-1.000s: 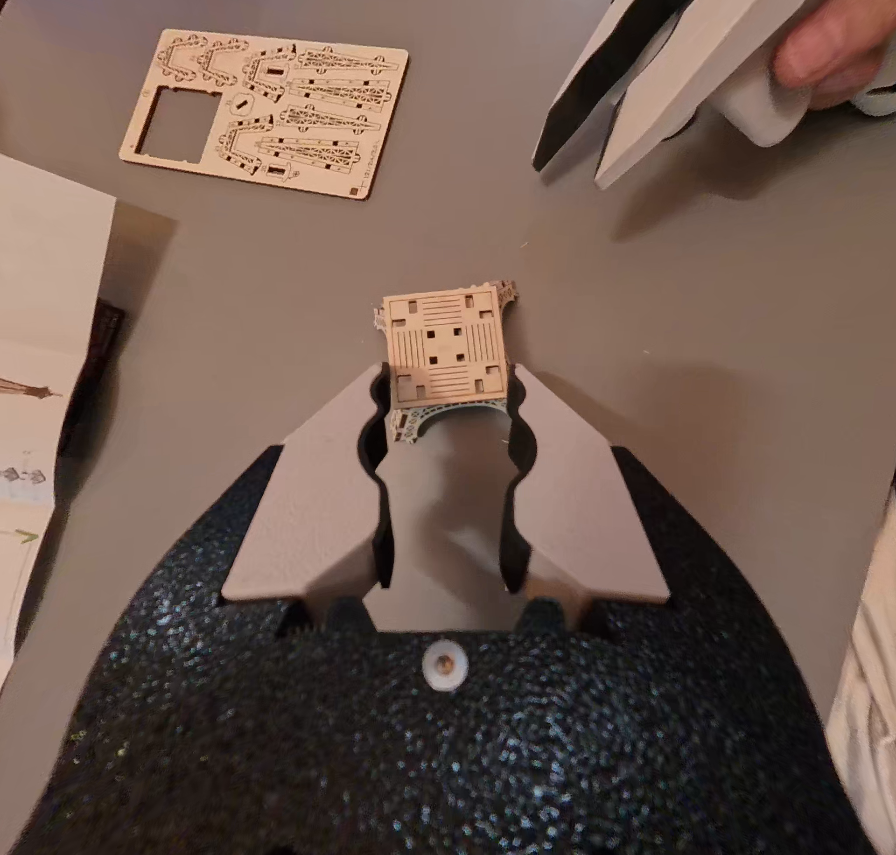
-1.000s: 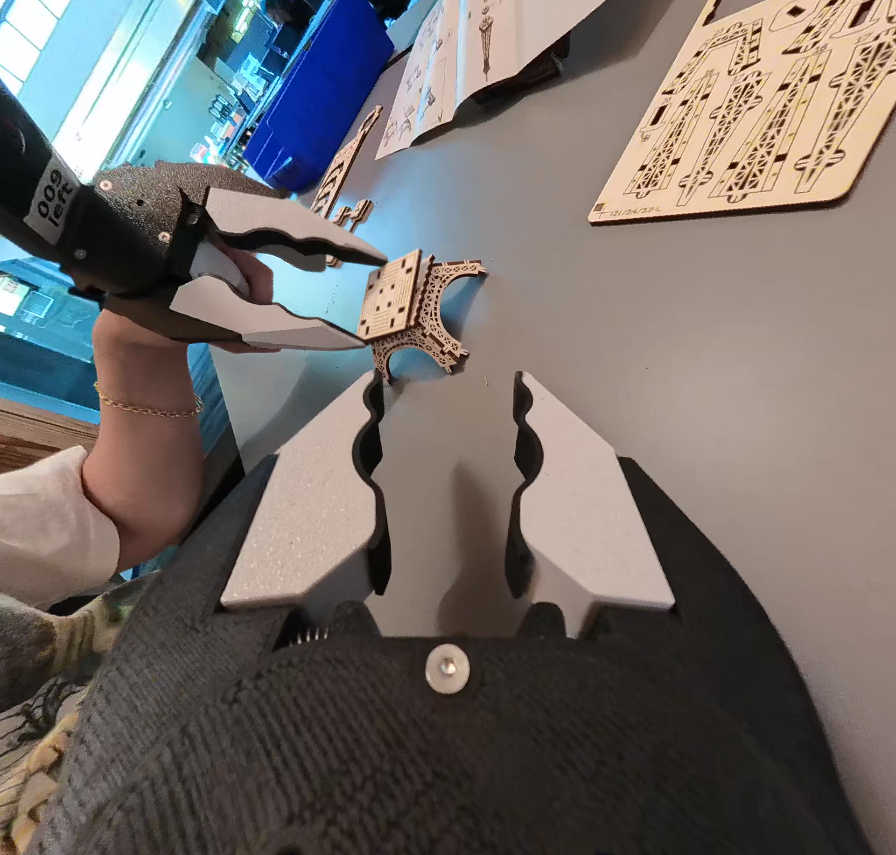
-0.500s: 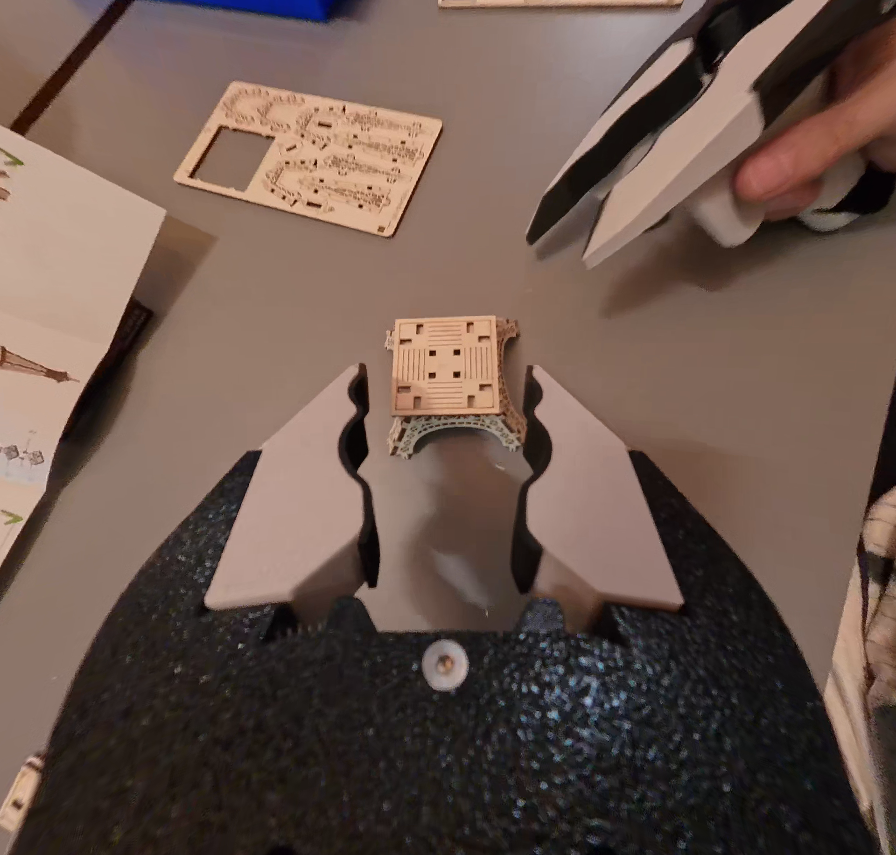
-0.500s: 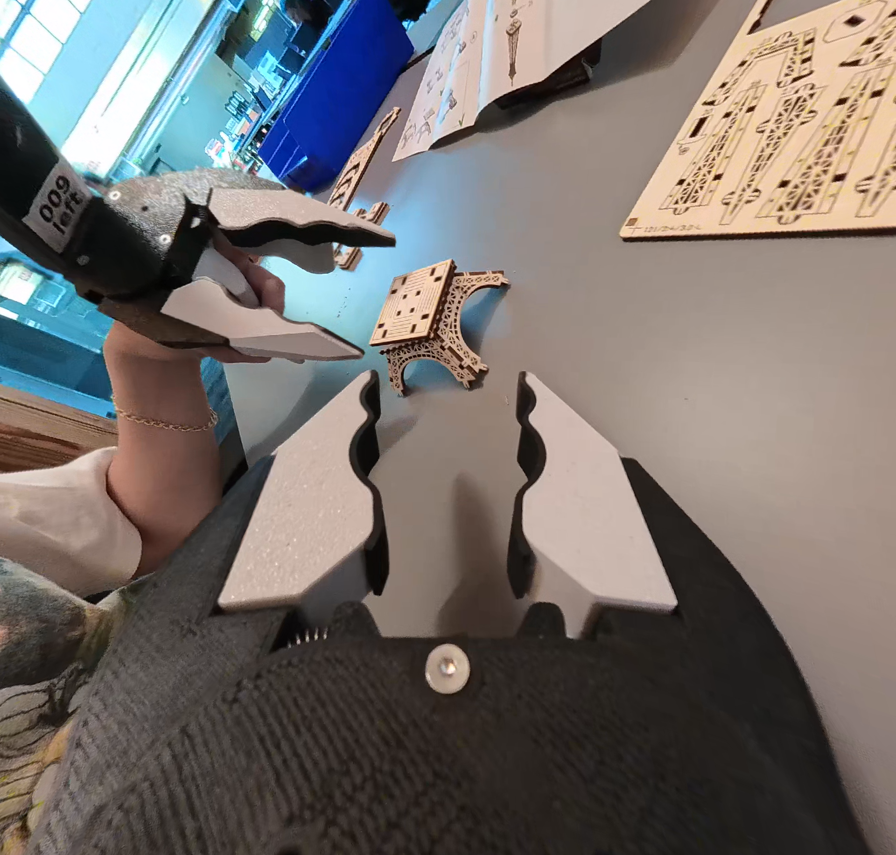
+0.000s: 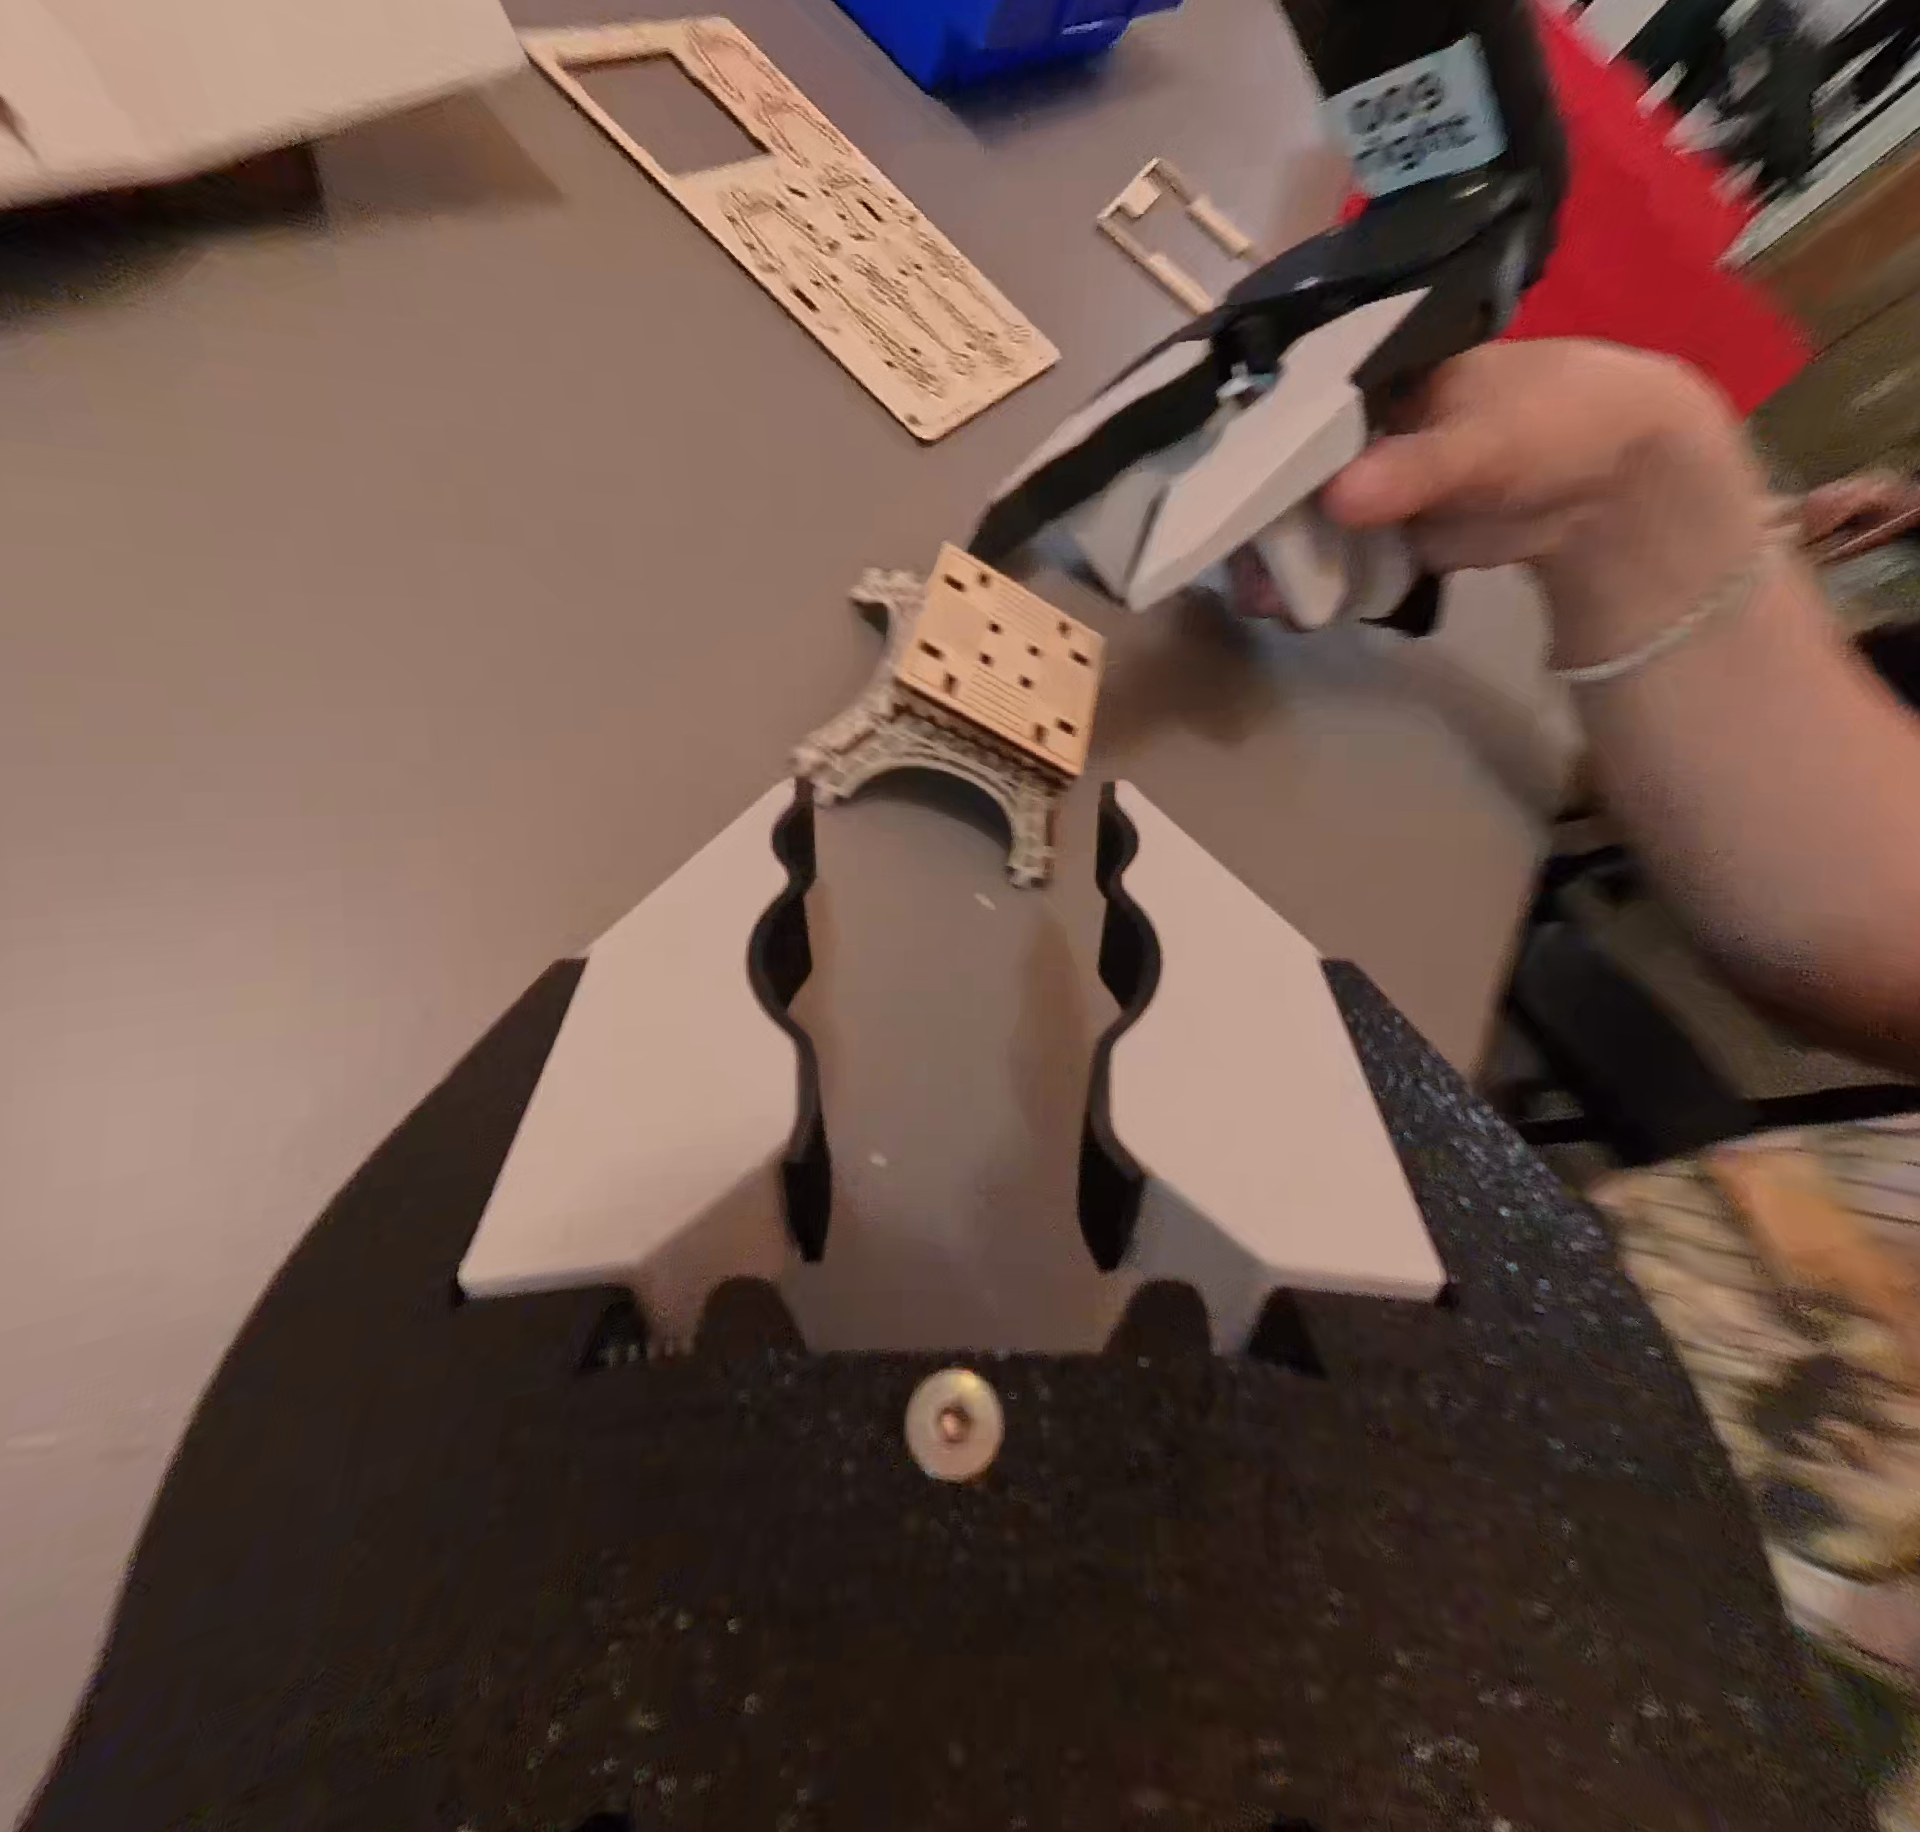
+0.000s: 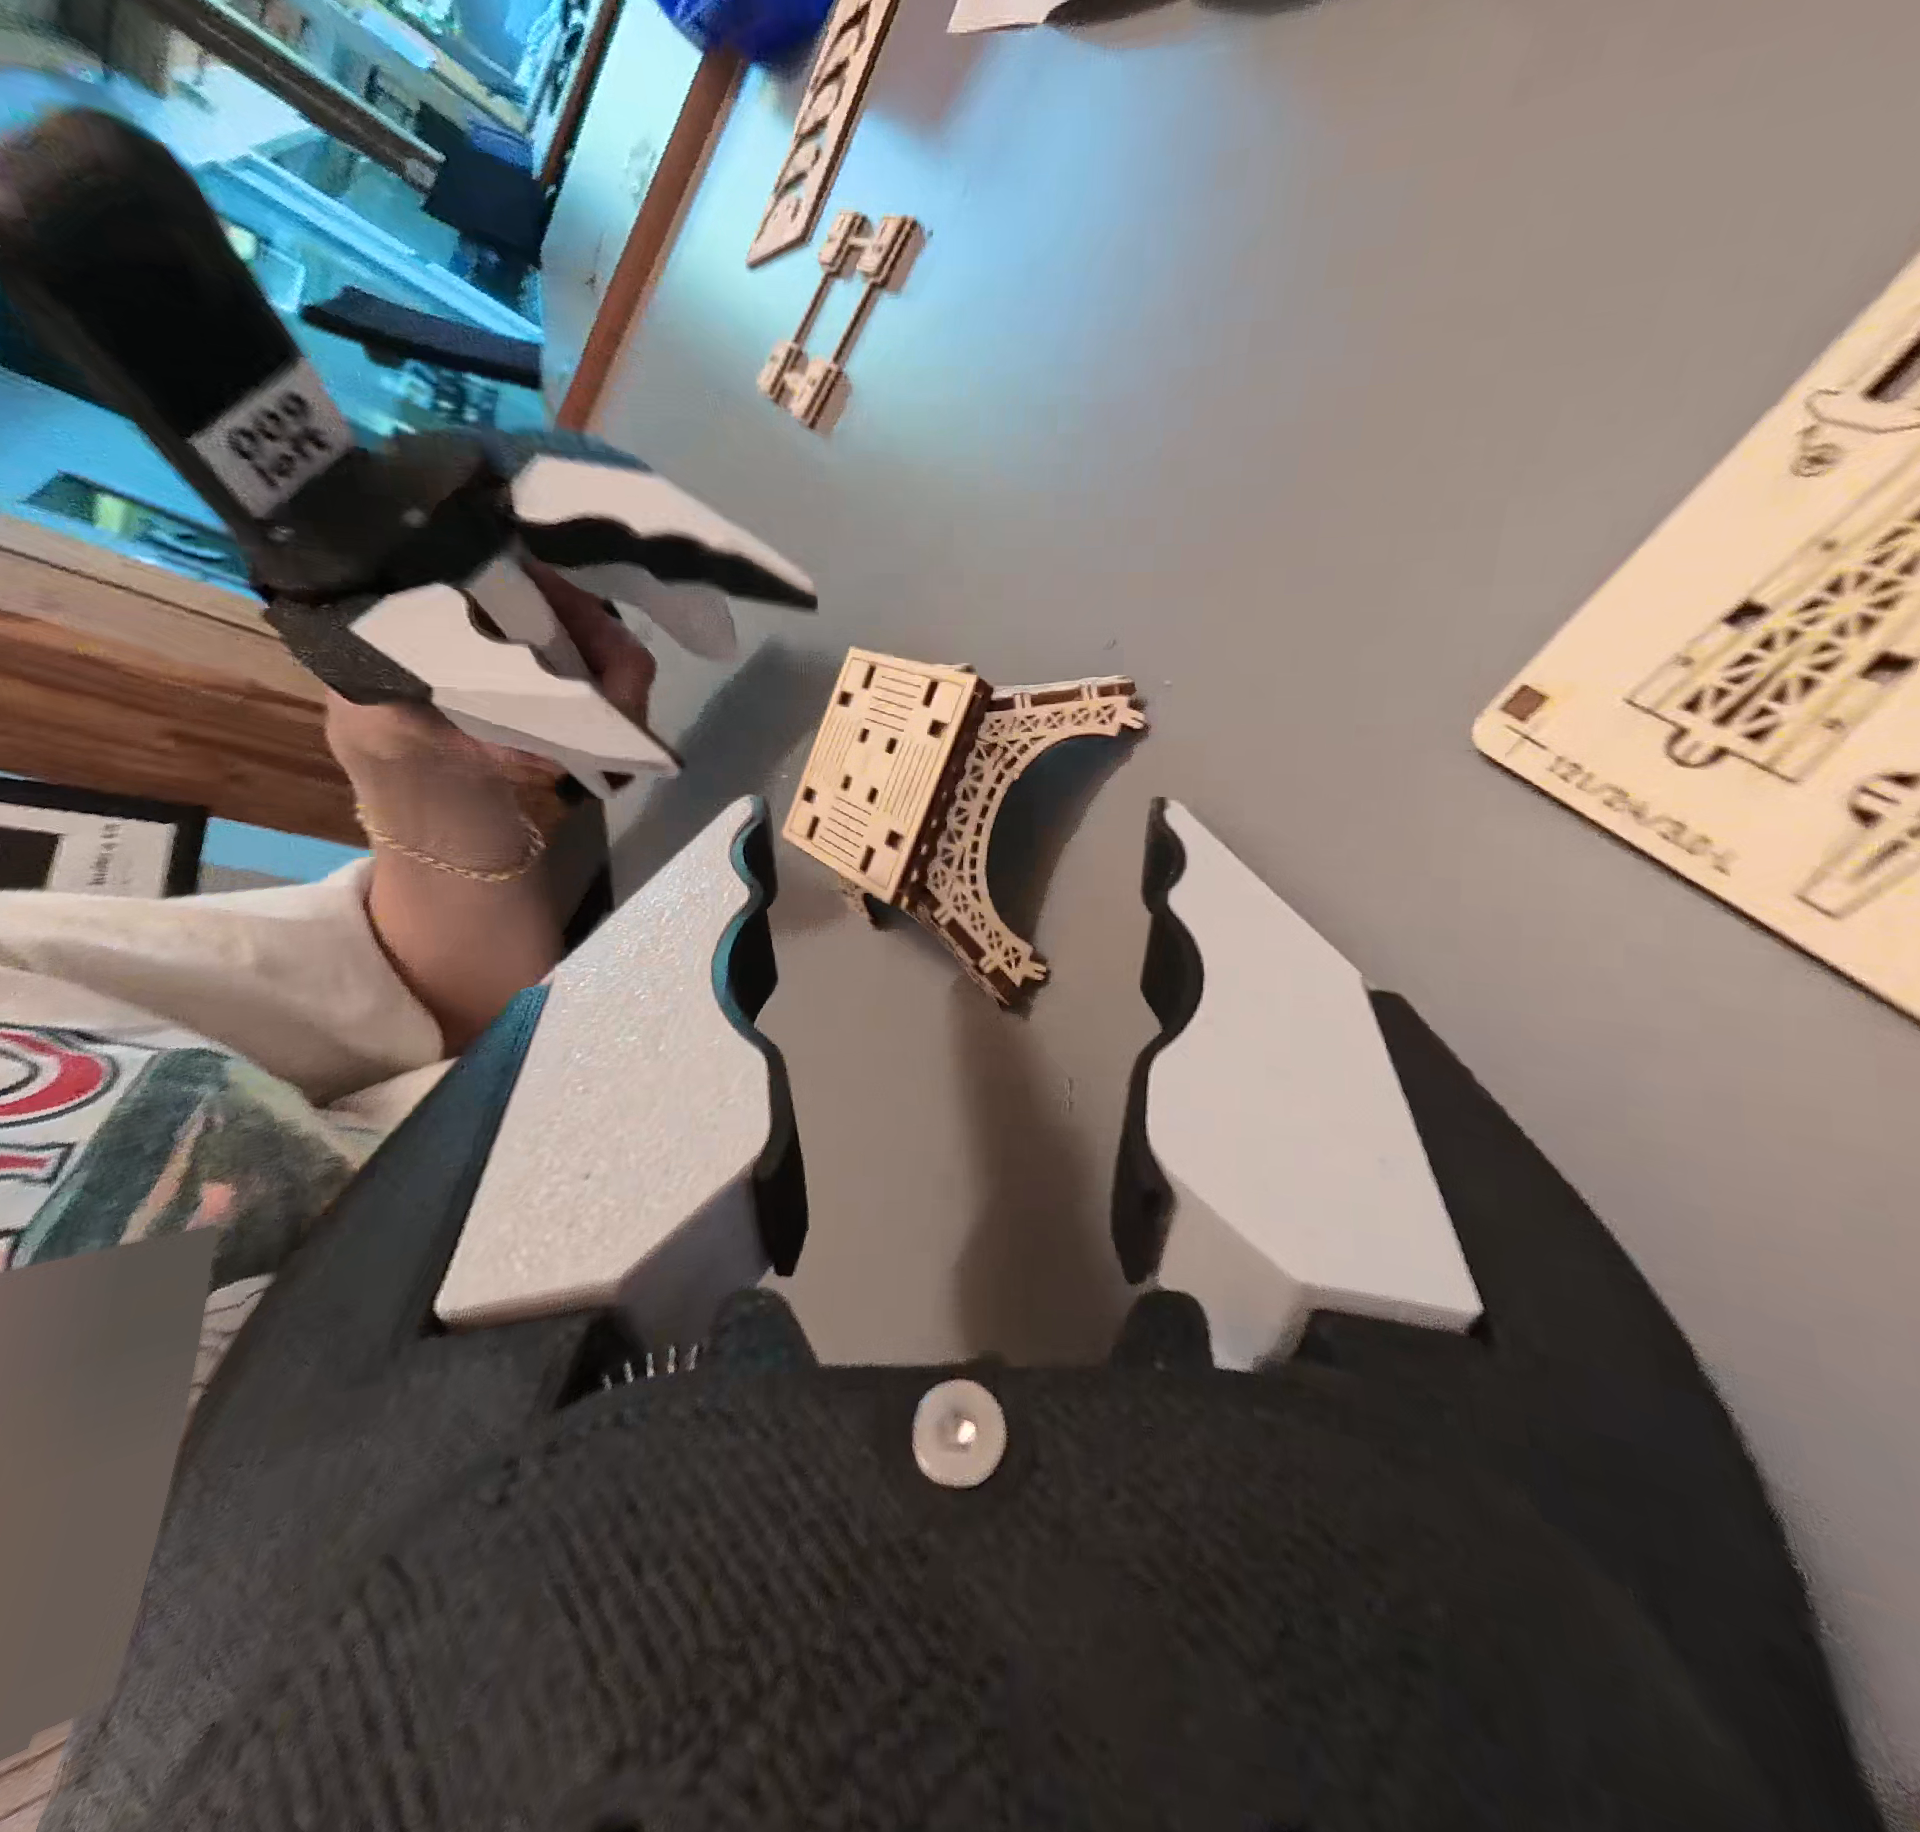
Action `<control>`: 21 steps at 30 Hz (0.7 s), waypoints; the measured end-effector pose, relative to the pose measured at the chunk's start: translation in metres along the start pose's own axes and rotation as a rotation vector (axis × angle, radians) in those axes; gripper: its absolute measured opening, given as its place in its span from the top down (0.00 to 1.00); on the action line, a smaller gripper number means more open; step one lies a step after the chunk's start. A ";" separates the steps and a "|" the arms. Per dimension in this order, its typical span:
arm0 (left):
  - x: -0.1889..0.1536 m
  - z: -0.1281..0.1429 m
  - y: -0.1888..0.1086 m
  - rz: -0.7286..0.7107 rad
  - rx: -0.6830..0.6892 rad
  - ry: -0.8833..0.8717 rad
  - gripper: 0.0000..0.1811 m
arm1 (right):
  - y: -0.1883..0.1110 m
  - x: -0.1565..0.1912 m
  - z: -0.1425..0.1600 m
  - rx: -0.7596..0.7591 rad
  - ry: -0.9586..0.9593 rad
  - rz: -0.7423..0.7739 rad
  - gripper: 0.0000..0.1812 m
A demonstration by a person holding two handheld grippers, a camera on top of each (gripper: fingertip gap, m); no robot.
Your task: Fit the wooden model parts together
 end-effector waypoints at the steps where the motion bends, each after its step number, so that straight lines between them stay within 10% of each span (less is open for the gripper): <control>1: -0.002 0.006 0.000 0.061 -0.002 -0.073 0.72 | 0.001 -0.001 -0.002 0.008 0.015 -0.023 0.61; 9: 0.002 0.018 0.021 0.281 0.039 -0.377 0.73 | 0.016 -0.007 -0.001 0.148 0.108 -0.170 0.75; 21: 0.018 0.006 0.033 0.246 0.041 -0.399 0.83 | 0.020 -0.007 0.005 0.082 0.132 -0.268 0.88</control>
Point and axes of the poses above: each gripper's, where its closed fingertips meet, y out along the fingers, z out of its underside, x = y × z across the jaws, the point moved 9 cm from there along -y, back along the fingers
